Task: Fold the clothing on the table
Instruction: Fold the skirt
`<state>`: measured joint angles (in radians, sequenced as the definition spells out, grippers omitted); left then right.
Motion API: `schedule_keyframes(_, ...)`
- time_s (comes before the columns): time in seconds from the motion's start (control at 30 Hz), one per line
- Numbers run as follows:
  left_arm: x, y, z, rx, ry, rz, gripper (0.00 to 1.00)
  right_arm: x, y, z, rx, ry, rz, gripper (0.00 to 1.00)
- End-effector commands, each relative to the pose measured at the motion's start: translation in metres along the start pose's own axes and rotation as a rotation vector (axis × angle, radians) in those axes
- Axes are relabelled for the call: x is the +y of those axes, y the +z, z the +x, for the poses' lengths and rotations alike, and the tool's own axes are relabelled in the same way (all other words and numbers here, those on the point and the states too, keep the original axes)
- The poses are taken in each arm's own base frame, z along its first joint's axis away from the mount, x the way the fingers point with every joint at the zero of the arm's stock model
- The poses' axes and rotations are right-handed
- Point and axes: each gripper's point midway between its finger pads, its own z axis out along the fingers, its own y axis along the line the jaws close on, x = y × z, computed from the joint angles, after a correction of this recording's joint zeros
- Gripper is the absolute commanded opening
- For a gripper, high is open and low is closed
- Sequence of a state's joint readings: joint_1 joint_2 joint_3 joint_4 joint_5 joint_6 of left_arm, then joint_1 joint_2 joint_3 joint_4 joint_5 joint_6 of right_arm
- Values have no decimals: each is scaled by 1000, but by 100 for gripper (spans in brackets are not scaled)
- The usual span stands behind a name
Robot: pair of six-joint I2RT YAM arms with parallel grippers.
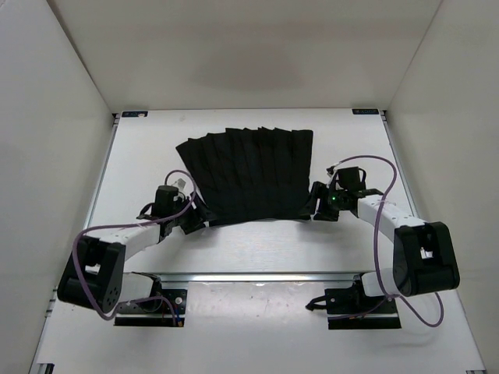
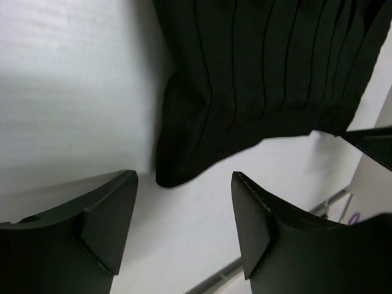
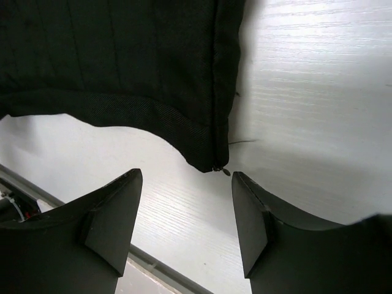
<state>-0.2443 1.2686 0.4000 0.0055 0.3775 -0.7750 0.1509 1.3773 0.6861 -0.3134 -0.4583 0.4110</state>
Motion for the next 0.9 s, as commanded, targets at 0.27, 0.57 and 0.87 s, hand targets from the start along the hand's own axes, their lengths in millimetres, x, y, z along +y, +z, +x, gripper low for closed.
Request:
schedule_keyframes(0.27,-7,30,-4,31,6,18,17,-16,22,3,-6,10,58,47)
schedule_keyframes(0.57,0,-2,0,38,44,6,0,1,-5,8,-6,-6,7,0)
schedule_keyframes(0.87,-9,-56,33,50,86,47,0,42,-78,51,-40,-62,-129,0)
